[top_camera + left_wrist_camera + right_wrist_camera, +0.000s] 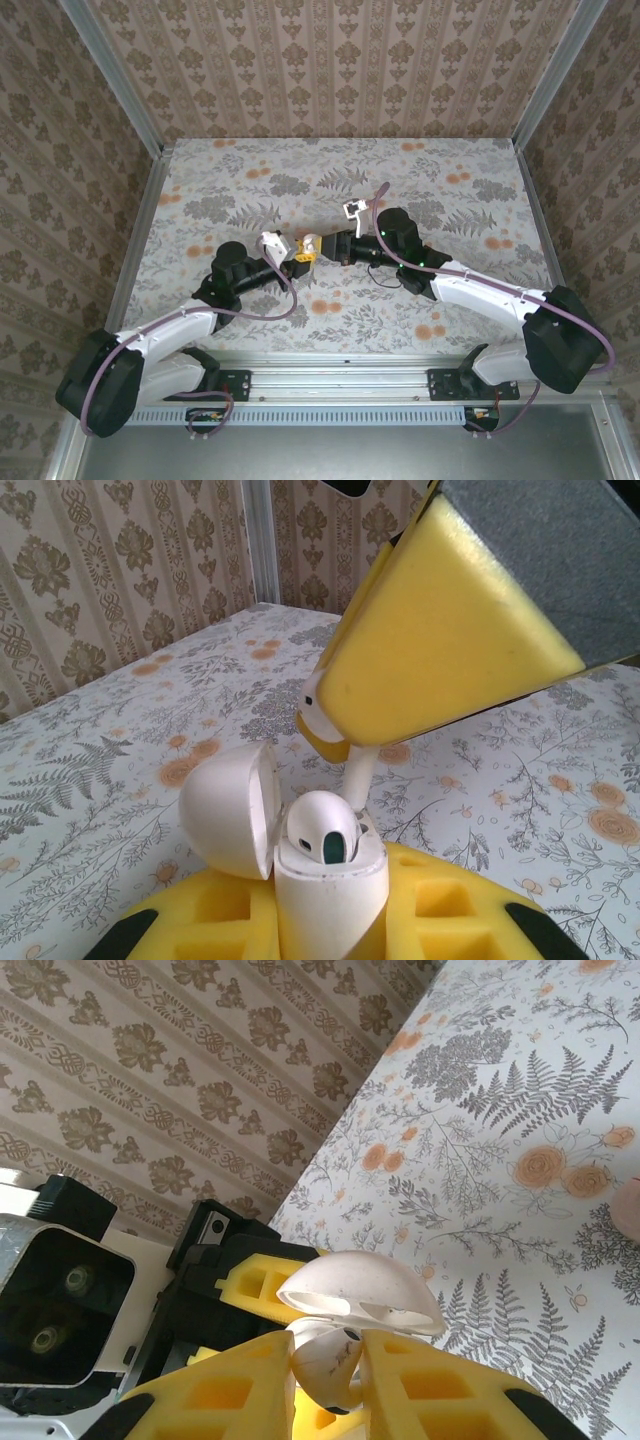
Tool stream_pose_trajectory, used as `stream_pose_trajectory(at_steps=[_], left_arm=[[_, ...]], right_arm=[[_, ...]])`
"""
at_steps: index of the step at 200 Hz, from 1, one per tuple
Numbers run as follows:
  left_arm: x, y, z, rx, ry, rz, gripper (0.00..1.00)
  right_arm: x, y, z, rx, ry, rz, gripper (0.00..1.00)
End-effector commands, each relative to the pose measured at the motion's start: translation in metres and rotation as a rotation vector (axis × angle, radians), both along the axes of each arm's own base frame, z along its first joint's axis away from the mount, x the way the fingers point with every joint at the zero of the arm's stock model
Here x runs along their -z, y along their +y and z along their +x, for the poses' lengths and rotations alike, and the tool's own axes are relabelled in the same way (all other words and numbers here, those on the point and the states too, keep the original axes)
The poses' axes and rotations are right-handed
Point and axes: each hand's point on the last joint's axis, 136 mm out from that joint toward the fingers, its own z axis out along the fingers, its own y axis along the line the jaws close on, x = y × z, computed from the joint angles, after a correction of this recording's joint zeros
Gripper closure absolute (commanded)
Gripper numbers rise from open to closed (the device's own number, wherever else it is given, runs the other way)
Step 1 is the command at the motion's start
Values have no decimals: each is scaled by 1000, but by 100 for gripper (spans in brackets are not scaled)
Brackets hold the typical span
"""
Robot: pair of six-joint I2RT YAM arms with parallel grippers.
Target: Insert wireless bluetooth earbuds into charging case
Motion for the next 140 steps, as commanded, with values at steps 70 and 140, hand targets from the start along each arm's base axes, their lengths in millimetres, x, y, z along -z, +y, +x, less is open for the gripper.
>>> stream_pose_trajectory(at_steps=[70, 140], left_arm=[[-19, 0, -3, 7, -59, -30, 91], [-23, 3, 0, -21, -79, -26, 91]], right_arm=[[6, 11, -2, -18, 27, 31, 77], [26, 12, 1, 1, 115, -16, 74]])
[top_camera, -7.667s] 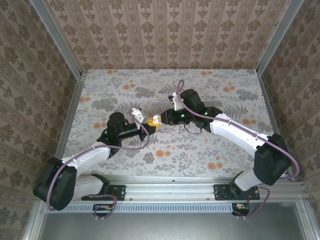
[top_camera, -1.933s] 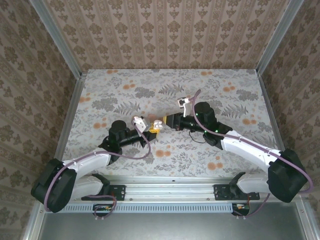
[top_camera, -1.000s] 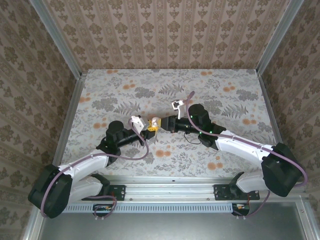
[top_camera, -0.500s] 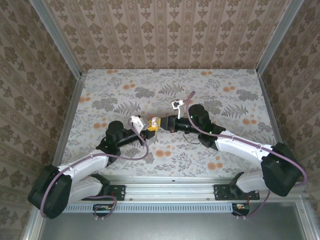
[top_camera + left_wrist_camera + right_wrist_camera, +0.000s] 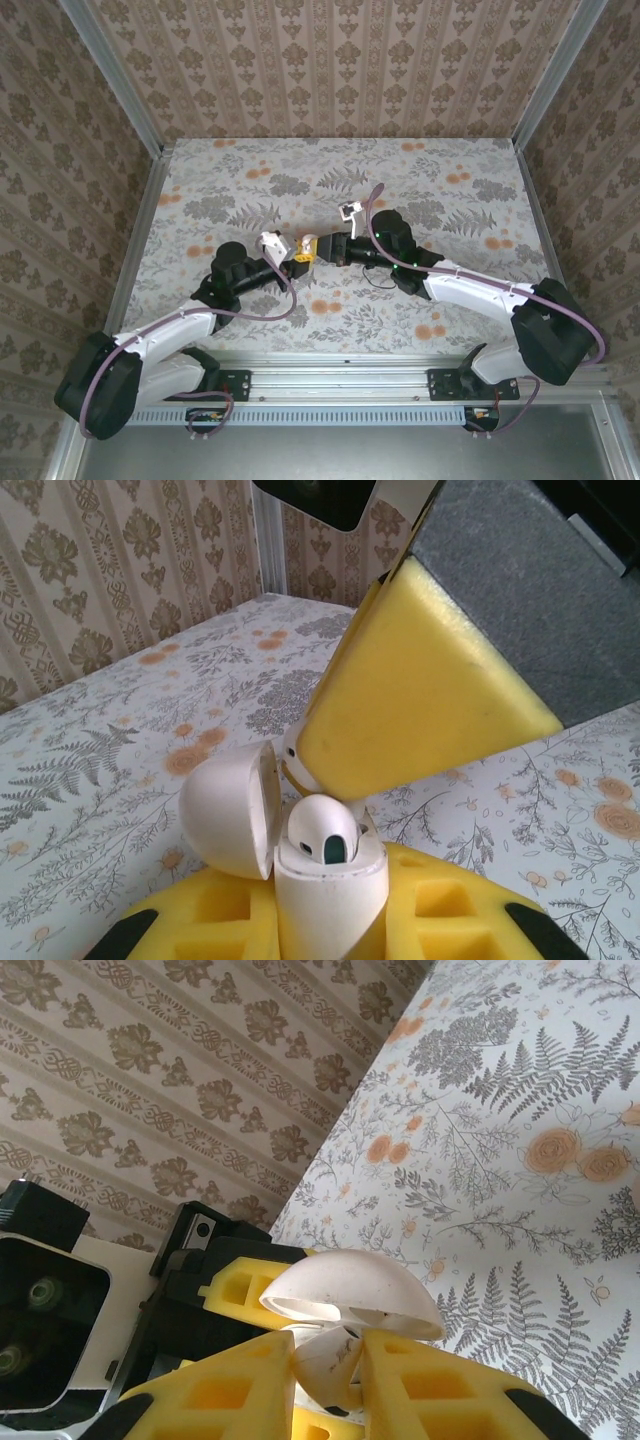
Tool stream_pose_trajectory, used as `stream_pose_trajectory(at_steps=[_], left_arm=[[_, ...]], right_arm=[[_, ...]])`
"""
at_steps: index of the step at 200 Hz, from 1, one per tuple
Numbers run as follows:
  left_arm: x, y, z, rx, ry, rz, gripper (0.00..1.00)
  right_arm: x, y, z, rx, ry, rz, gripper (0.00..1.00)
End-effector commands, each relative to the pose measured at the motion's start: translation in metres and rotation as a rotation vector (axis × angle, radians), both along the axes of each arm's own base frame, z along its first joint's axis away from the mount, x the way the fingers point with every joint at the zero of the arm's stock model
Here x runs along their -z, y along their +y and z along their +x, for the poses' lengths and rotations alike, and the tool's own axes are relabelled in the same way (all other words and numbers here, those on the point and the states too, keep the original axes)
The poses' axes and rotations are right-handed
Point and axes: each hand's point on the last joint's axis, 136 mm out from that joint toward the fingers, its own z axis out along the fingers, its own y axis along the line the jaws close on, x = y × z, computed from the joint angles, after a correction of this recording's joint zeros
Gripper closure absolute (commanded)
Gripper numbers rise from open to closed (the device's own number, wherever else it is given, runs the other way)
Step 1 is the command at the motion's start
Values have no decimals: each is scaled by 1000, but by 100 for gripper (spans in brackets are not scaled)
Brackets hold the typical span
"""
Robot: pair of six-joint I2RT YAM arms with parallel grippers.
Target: Insert wireless bluetooth earbuds into charging case
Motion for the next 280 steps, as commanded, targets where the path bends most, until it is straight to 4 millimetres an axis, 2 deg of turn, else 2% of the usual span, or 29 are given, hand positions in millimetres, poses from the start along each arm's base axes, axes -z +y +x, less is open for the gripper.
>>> stream_pose_trajectory(at_steps=[1, 67, 72, 153, 186, 201, 229, 280], left_arm=[[-26, 0, -1, -1, -94, -39, 91], [-26, 2, -2, -3, -96, -34, 91], [-27, 2, -2, -5, -98, -36, 91], [-36, 1, -7, 21, -104, -55, 91], [-39, -1, -9, 37, -103, -61, 91], [-38, -2, -10, 45, -100, -63, 91], [-41, -3, -13, 61, -104, -69, 91], [-43, -4, -16, 75, -108, -82, 91]], right_arm=[[14, 2, -2, 2, 64, -34, 74], [13, -3, 1, 31, 59, -58, 63], [1, -6, -2, 34, 36, -46, 62], [-18, -30, -7, 89, -60, -100, 59], [-30, -43, -8, 117, -93, -77, 55], [-33, -46, -9, 118, -88, -59, 49], [-37, -43, -12, 87, -67, -25, 39], [-31, -29, -10, 35, 4, -15, 38]])
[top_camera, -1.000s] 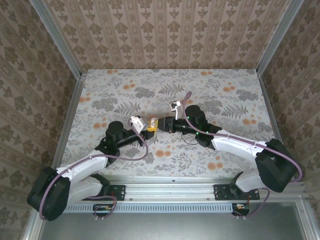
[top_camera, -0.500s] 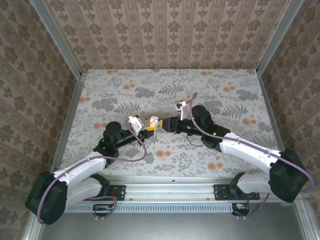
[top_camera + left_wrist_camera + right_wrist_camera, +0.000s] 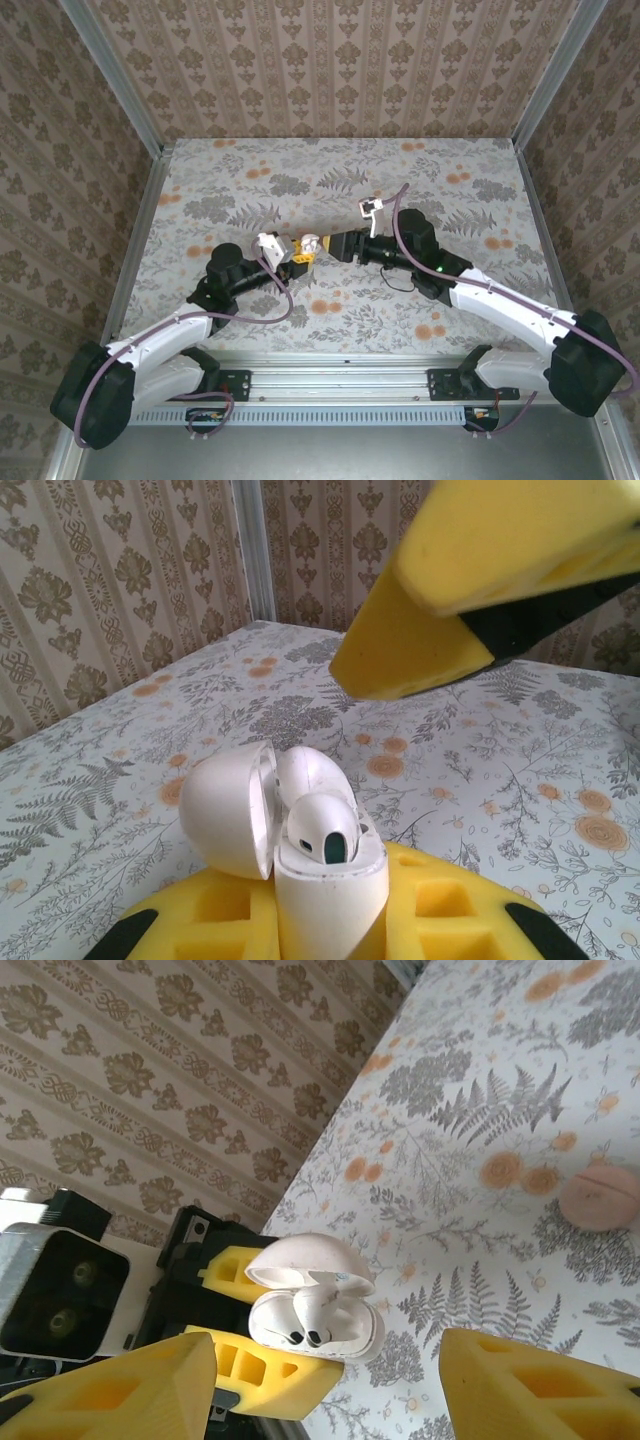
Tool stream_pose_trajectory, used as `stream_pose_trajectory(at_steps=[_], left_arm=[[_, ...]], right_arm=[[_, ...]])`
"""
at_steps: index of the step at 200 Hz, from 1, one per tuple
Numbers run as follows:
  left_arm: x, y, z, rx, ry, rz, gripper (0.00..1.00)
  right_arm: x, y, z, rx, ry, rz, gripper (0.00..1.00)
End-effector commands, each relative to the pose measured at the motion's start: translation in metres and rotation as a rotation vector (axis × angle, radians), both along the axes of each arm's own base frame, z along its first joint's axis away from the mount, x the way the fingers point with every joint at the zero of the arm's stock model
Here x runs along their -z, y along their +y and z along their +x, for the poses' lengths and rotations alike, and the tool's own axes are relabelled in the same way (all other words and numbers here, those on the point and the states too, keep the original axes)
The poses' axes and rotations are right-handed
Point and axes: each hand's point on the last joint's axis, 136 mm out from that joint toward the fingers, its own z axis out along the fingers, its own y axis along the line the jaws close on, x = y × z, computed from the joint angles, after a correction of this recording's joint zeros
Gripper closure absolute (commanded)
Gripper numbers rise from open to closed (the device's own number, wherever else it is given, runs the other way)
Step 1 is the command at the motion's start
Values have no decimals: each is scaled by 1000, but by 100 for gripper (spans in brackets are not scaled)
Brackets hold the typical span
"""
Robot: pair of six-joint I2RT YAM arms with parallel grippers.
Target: Insert wireless bluetooth earbuds into charging case
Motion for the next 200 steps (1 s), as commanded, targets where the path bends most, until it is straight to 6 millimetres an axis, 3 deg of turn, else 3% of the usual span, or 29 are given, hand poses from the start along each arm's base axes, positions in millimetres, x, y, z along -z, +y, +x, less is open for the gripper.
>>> stream_pose_trajectory(at_steps=[1, 64, 146, 200], left_arm=[[-26, -4, -6, 38, -59, -53, 91], [-31, -1, -9, 38, -79, -54, 91], [-31, 0, -10, 35, -81, -54, 91], [-39, -2, -15, 60, -77, -76, 91]], right_arm=[[-3, 10, 0, -44, 38, 26, 39], [0, 23, 5, -81, 70, 45, 40], [-6, 25, 9, -83, 53, 44, 40], [-14, 9, 2, -83, -52, 28, 42]])
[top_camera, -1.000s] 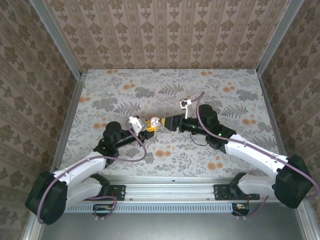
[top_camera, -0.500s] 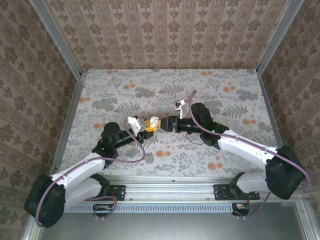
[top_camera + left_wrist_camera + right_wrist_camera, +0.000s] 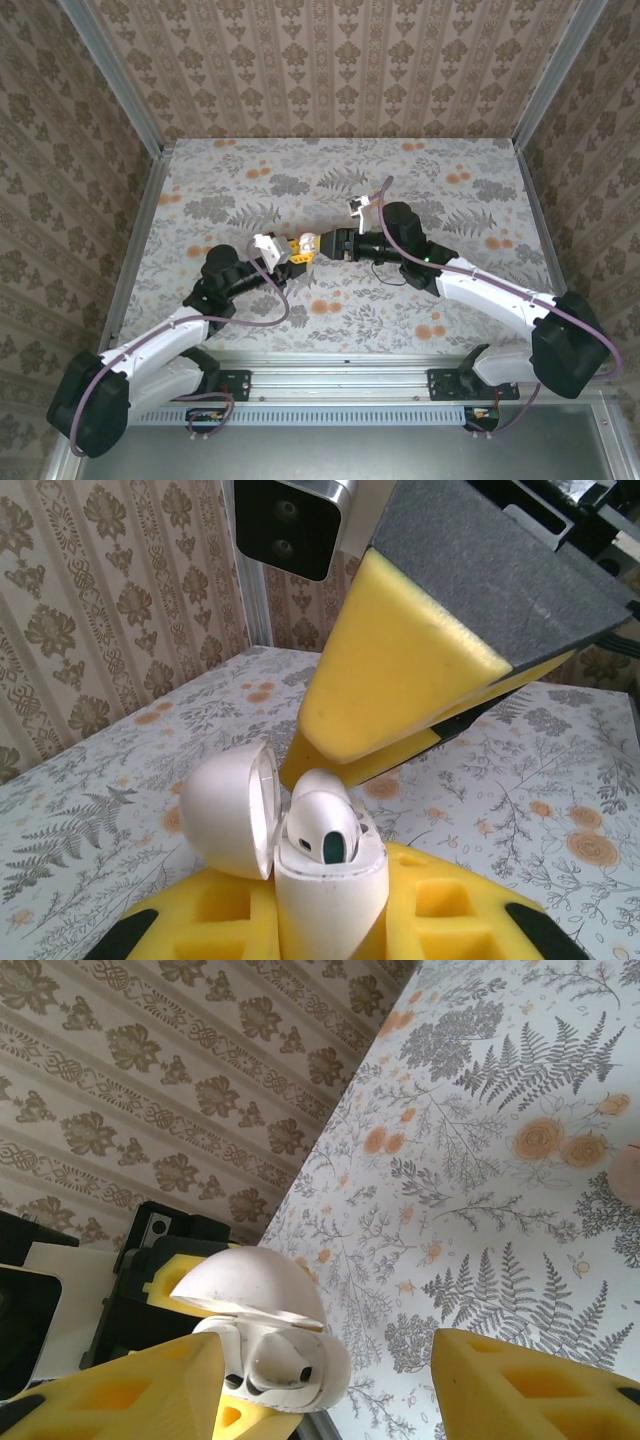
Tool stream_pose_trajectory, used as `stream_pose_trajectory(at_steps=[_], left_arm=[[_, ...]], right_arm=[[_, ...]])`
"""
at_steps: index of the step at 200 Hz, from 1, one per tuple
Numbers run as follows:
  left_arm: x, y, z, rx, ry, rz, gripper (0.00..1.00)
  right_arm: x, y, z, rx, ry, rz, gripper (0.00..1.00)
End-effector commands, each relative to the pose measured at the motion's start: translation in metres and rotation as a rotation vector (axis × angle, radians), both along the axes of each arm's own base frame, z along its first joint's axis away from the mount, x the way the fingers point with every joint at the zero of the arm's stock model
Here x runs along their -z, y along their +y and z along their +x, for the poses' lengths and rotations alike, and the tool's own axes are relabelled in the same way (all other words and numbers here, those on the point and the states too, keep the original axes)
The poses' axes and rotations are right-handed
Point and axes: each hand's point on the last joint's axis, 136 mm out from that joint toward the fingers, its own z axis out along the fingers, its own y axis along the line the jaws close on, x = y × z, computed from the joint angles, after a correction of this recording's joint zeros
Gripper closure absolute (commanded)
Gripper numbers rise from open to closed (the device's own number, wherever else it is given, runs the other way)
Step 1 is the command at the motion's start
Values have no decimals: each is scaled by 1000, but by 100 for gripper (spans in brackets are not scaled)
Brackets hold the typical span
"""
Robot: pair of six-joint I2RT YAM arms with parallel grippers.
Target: Insert wireless bluetooth earbuds into charging case
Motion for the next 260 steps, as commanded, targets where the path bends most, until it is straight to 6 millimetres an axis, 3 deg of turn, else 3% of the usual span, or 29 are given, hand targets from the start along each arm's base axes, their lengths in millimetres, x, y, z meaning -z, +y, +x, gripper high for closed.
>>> stream_pose_trajectory(at_steps=[1, 58, 80, 91, 101, 125, 169, 260], left_arm=[[-22, -4, -8, 46, -34, -45, 91], [-36, -12, -21, 148, -17, -84, 90], [-43, -16, -26, 196, -12, -95, 90], [-47, -18, -29, 222, -10, -101, 90], [-50, -20, -31, 242, -11, -106, 90], [-56, -22, -38, 280, -19, -118, 90], [-62, -25, -49, 319, -40, -119, 90], [-64, -27, -54, 329, -62, -112, 90]], right_arm=[[-21, -10, -4, -13, -111, 21, 42], [-49, -53, -24, 34, -408, -34, 41], [-53, -66, -32, 51, -520, -75, 29], [-55, -73, -36, 67, -569, -87, 17], [-58, -76, -40, 61, -628, -93, 14], [-56, -72, -59, -71, -757, -141, 10], [-43, -56, -79, -310, -868, -197, 11], [-41, -22, -70, -498, -856, -137, 20]])
